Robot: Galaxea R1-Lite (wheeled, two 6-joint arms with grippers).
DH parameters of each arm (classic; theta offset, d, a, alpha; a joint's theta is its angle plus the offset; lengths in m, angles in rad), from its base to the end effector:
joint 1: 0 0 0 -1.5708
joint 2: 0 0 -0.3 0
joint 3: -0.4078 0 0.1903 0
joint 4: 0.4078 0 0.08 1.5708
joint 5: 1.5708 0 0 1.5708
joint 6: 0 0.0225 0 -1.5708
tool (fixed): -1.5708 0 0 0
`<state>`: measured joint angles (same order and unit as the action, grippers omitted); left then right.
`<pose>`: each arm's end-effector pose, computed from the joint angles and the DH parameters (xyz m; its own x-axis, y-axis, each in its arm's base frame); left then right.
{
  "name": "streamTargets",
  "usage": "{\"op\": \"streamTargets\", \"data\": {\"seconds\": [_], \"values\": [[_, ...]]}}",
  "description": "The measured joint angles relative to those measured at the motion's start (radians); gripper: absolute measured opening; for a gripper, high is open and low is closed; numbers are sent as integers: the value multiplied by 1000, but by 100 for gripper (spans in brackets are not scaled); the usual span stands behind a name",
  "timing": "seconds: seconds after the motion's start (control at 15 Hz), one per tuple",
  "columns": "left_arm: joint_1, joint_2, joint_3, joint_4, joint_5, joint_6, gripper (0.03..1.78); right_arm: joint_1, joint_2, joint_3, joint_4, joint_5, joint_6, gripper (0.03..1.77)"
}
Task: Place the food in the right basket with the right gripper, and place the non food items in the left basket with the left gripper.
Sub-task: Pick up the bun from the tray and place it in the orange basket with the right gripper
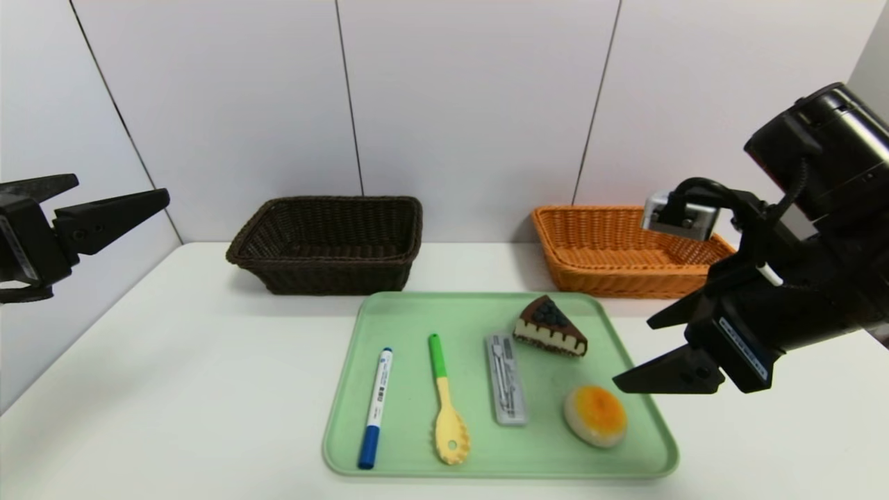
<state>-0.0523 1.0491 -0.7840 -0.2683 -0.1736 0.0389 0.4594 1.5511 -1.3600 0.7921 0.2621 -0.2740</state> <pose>0.1406 -0.0113 0.2875 0.9746 -0.2240 0.0032 0.2237 0.9739 0.0394 0.2092 0.1100 0.2562 0.3650 0.4697 -0.8039 -0.7381 0.6722 0.0576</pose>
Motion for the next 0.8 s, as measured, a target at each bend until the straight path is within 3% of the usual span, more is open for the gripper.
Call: {"op": "streamTargets", "data": {"seconds": [0.2,0.8], "values": [[-1,-4,3,-3,3,9,169,-17,76,-2,8,-21,-78,171],[-1,-16,40,-5,2,7,169,-2,243,30,1,-38,-105,171]]}}
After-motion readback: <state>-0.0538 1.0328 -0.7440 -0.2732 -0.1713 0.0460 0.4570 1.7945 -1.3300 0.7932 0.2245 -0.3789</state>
